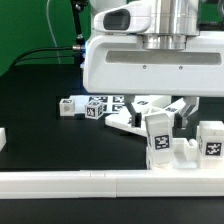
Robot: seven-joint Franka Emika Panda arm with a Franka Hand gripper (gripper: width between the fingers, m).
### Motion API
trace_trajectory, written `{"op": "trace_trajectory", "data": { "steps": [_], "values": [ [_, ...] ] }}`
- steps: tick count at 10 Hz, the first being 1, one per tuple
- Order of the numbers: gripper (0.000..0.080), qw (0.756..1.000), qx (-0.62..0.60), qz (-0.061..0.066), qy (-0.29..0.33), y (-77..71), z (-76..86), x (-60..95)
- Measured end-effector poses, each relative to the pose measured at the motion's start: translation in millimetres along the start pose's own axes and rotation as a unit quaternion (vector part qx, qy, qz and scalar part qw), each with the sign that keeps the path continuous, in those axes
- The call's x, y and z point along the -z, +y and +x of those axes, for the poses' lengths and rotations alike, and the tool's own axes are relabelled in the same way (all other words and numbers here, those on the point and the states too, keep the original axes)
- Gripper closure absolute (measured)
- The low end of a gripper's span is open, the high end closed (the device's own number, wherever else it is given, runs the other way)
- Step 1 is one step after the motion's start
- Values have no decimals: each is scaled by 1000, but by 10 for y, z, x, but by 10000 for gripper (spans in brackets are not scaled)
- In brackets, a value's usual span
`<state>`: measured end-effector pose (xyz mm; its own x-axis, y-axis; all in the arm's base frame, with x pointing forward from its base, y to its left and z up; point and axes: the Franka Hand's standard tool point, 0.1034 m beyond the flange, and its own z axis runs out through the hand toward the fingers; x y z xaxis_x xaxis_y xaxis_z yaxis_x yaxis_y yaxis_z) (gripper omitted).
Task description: Assemble chair
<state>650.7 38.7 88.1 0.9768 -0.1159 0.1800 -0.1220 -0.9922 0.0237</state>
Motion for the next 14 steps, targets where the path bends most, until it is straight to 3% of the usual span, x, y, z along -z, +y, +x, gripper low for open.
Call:
{"op": "trace_trajectory", "data": {
  "steps": [1,4,6,9,10,11,12,13,14],
  "values": [
    [511,999,-49,0,1,-5,4,4],
    [511,989,-148,1,1,-11,6,6],
    [514,938,-345,3,-14,-59,7,6],
    [514,824,-564,36,-40,26,6,-8],
    [514,805,-591,34,-43,29,0,-7],
    [514,802,-594,34,-44,27,-3,-6],
    [419,803,-594,34,-44,29,-6,-11],
    [266,805,-591,34,-44,25,-6,-11],
    [266,860,-506,35,-49,20,-17,5]
  ]
}}
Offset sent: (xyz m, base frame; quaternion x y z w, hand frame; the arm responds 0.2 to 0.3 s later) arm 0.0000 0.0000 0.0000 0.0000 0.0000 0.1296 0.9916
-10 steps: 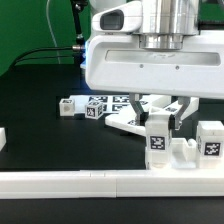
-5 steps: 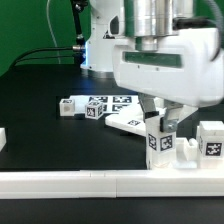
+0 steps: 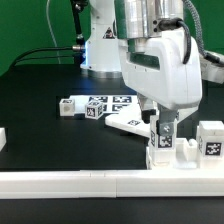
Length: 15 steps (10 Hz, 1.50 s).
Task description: Assemble chair
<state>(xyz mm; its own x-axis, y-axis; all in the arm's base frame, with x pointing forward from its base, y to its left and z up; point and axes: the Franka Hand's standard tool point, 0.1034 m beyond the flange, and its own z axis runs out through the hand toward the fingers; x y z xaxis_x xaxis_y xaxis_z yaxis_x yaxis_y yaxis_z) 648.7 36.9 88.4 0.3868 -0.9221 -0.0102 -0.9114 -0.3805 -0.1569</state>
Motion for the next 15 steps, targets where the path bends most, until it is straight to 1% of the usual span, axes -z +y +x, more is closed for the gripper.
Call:
{"op": "trace_trajectory", "data": {
  "steps": [1,2,3,6,7,8,9,10,11,12,13,14,15],
  "values": [
    [185,993,120,11,-1,-29,26,22],
    [161,978,208,27,-4,-52,30,8],
    [161,974,224,32,0,-37,-16,-18],
    [151,947,321,26,8,-25,26,-20],
    [151,919,394,13,12,-28,-6,-22],
    [151,877,480,-6,12,-53,-100,-27],
    [151,831,555,-17,-10,-33,-125,-46],
    [151,824,567,-18,-13,-27,-111,-68],
    [151,833,553,-19,-11,-27,-112,-69],
    [272,834,552,-19,-12,-23,-107,-70],
    [411,839,544,-18,-12,-22,-106,-71],
    [515,870,492,-19,-10,-19,-99,-70],
    [515,886,463,-20,-10,-18,-99,-71]
  ]
}}
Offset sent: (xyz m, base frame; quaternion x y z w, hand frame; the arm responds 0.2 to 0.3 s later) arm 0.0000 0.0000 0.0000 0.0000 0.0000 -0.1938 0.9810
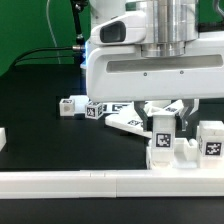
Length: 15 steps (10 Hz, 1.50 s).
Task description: Assemble chair
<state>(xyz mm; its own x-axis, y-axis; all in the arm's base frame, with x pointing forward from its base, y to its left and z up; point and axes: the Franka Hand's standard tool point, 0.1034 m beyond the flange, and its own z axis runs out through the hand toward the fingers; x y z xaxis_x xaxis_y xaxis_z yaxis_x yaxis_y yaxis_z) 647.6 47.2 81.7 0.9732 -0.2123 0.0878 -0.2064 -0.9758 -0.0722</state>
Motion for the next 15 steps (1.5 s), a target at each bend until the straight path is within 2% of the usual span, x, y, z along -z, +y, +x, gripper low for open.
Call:
{"op": "trace_trajectory", "data": {
  "steps": [2,3,5,6,7,9,10,11,12,13,14,15],
  "values": [
    [514,993,-114,2,3,31,64,-13],
    [514,979,-203,-1,5,44,87,-17],
    [514,911,-413,-6,3,67,72,-23],
    [514,868,-496,-8,2,74,69,-27],
    [514,839,-544,-7,6,79,60,-26],
    [514,820,-572,-7,8,86,54,-27],
    [416,824,-567,-8,8,87,51,-33],
    [416,857,-516,-9,7,95,54,-31],
    [239,900,-435,-9,5,107,77,-11],
    [239,945,-328,-3,11,90,114,15],
    [166,966,-258,0,9,45,97,15],
    [154,966,-257,-2,10,-29,37,29]
  ]
}}
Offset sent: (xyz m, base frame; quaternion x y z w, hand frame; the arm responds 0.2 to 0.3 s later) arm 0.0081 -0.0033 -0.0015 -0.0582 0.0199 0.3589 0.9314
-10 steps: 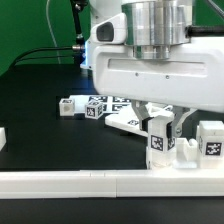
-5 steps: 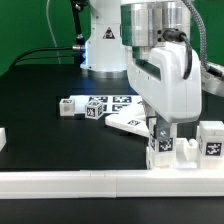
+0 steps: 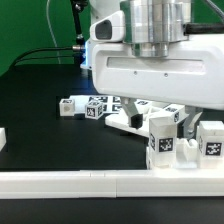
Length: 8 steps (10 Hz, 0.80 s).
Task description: Assemble chair
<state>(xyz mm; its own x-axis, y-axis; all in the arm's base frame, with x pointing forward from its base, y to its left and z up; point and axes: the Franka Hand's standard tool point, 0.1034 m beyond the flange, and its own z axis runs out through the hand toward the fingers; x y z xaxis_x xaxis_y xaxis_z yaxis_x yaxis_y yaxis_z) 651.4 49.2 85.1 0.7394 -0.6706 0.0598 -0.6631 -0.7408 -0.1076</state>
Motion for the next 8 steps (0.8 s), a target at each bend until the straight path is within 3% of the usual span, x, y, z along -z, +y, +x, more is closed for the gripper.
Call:
{"op": "trace_trajectory", "data": {
  "steps": [3,4,5,6,7,8],
  "values": [
    [151,990,140,-6,9,-6,0,-5],
    [151,962,271,-14,29,-96,-50,-5],
    [151,946,322,-14,33,-104,-37,-2],
    [151,950,309,-14,32,-89,-24,-3],
    [242,954,298,-14,33,-90,-26,-4],
    [424,962,269,-12,32,-93,-29,-4]
  ]
}}
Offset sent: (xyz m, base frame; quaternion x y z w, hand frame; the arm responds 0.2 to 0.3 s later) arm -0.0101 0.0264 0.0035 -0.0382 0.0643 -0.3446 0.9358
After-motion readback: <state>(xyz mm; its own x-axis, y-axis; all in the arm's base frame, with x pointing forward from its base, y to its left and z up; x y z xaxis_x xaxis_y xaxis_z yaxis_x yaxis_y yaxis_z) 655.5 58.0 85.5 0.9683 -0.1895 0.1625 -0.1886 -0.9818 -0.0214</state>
